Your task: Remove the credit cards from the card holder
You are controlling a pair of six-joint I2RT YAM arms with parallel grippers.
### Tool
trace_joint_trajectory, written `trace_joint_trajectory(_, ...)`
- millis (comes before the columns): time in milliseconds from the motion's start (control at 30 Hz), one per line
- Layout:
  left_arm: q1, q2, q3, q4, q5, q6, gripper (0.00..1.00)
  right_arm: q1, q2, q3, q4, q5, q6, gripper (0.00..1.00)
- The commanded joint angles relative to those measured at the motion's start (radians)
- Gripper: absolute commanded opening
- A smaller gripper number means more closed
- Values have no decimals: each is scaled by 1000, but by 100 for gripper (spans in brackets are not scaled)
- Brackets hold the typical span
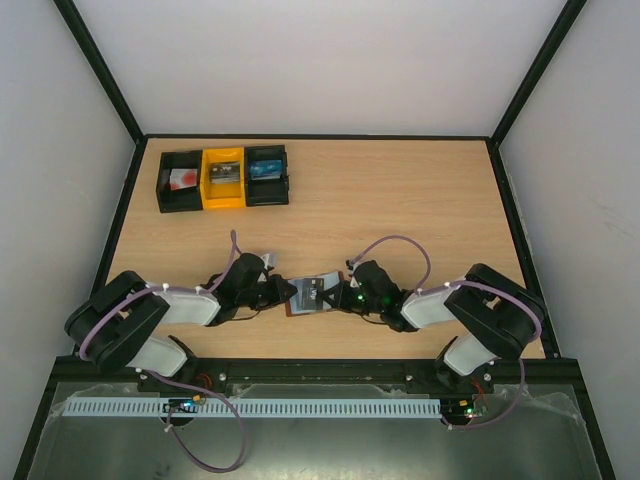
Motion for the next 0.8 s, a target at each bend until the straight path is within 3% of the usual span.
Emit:
trace_joint_trajectory(0, -4, 4, -20, -106, -29, 19, 10, -11, -26, -12, -21, 18, -18, 5)
trace_joint_trajectory(200, -4, 3, -14, -107, -23, 17, 9, -11, 8, -9, 26, 8, 27, 17)
trace_joint_trajectory(333, -4, -14, 23, -155, -22, 24, 9, -13, 21, -10, 23, 16, 27, 17)
trace_joint_trajectory(633, -5, -104, 117, -227, -25, 16, 23, -26, 14, -26, 33, 25, 32, 17)
trace_joint_trajectory(767, -7, -54, 114, -155, 21, 14, 23, -28, 33, -30, 59, 15, 40, 17)
